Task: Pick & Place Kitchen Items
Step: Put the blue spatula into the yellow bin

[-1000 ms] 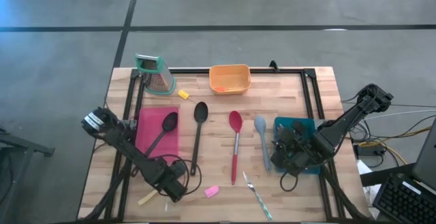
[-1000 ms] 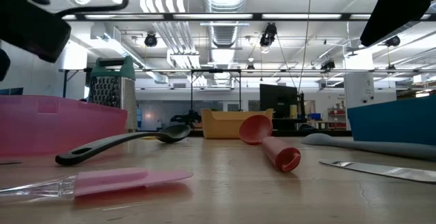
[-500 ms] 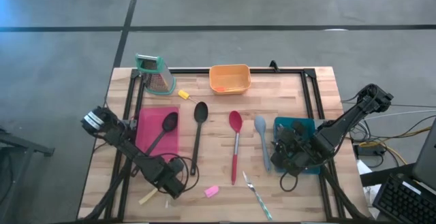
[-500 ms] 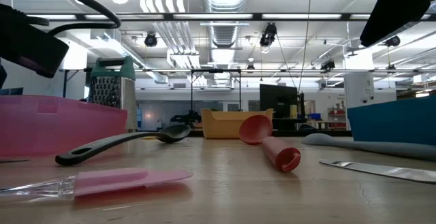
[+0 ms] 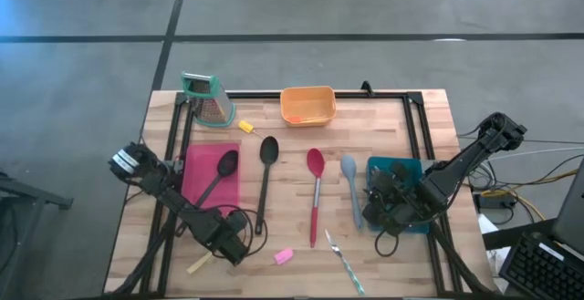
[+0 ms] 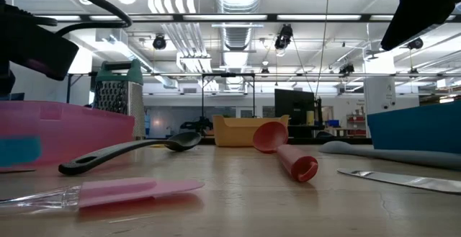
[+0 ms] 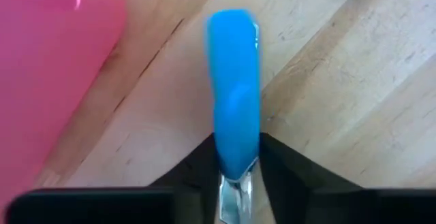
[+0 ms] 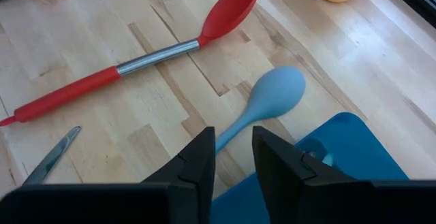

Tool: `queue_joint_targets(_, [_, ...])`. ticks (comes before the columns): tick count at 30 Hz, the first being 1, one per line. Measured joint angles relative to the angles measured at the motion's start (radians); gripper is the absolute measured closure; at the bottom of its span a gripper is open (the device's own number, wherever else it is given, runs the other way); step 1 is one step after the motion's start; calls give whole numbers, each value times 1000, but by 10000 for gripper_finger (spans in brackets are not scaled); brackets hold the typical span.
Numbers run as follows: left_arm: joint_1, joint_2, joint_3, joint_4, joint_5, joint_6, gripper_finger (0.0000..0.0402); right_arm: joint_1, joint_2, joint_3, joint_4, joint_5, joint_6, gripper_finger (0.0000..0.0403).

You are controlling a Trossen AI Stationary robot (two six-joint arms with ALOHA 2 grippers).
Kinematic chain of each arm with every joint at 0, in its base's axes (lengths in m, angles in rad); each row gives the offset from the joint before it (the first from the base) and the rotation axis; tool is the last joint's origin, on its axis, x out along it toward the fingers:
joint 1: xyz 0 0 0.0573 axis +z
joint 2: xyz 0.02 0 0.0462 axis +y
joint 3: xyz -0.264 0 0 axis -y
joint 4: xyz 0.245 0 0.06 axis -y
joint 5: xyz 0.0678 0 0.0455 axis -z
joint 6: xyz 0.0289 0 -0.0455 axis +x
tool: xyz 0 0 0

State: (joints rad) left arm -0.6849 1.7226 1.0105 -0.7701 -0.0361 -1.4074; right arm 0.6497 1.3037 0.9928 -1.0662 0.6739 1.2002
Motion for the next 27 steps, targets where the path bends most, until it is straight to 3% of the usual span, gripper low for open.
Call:
queue_joint_targets(5, [2, -8, 0, -2, -1, 22, 375, 0, 0, -1, 1, 0, 0, 331])
queue_joint_targets(18, [3, -28, 49, -15, 3, 62, 377, 0, 0, -2, 3, 0, 0, 351])
queue_joint_targets(27, [3, -73, 87, -40, -21, 112, 377, 0, 0, -3, 3, 0, 0, 327])
